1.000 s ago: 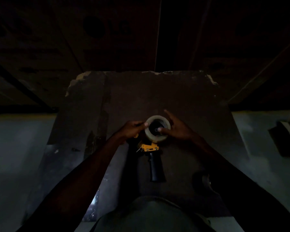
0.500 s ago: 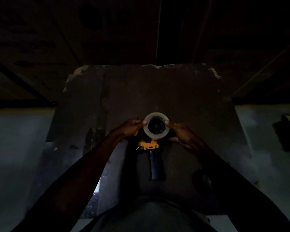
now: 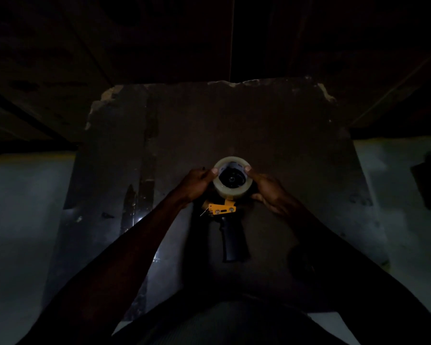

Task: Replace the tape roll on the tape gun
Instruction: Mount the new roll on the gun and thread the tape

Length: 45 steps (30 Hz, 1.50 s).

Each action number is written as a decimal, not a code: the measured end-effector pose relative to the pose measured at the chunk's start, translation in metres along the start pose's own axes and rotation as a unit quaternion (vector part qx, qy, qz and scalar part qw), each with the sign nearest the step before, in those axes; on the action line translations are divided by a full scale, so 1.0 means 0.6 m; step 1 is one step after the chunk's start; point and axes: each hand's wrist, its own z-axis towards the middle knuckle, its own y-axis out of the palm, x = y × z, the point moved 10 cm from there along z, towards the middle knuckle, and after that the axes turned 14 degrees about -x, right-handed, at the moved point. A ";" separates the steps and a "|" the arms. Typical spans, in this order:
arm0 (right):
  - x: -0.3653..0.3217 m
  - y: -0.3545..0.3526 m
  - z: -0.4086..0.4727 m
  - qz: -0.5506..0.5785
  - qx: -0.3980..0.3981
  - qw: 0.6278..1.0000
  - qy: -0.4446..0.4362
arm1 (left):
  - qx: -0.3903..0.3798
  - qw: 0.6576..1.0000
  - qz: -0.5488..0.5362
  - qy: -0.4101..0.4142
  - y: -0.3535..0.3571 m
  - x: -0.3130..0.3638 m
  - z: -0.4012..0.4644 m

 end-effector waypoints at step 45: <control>0.018 -0.036 -0.011 -0.164 0.105 0.980 -0.051 | 0.177 0.978 0.102 0.048 -0.036 -0.098 -0.149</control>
